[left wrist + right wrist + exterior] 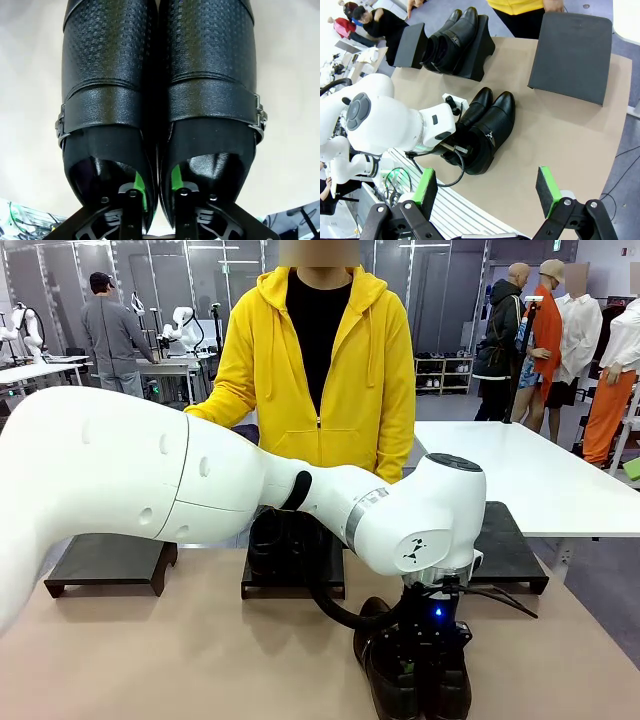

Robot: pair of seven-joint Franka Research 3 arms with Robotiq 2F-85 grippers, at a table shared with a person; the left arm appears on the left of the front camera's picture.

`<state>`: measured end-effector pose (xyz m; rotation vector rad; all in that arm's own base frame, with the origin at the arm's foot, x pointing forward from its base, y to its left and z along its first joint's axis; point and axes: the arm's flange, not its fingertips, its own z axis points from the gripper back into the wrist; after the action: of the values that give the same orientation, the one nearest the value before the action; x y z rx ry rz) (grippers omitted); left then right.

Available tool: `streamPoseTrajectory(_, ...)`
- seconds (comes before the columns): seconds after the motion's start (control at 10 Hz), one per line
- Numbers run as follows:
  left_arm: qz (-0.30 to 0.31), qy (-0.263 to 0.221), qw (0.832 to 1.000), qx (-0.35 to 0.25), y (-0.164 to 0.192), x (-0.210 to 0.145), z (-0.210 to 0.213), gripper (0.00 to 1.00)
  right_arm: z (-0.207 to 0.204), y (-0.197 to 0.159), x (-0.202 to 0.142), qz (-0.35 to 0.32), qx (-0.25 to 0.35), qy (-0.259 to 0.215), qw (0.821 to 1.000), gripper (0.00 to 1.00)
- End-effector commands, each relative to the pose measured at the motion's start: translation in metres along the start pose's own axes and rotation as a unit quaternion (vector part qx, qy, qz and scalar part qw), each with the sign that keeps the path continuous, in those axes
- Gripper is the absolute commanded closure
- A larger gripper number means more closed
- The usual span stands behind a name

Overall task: Place the shoes on the stand as instructed by the person.
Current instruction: Pick up another pair of Shoes and place it on the Shoes Stand indicated by the person.

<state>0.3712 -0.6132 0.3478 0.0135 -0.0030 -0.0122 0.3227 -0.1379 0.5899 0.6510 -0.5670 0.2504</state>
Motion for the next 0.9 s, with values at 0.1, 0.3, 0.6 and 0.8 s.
streamPoseTrajectory(0.1,0.002,-0.009,1.000,-0.004,0.007,-0.005,-0.001,1.00,0.000,-0.001,0.000,0.008,0.006,-0.005,1.000,0.00)
streamPoseTrajectory(0.3,0.006,-0.014,1.000,-0.020,0.019,-0.003,0.015,1.00,0.000,-0.001,0.000,0.008,0.006,-0.005,1.000,0.00)
streamPoseTrajectory(0.6,-0.015,-0.044,0.999,-0.026,0.032,-0.004,0.084,1.00,0.000,-0.001,0.000,0.008,0.006,-0.005,1.000,0.00)
streamPoseTrajectory(0.8,-0.021,-0.052,0.998,-0.017,0.040,-0.010,0.115,1.00,0.000,-0.001,0.000,0.008,0.006,-0.005,1.000,0.00)
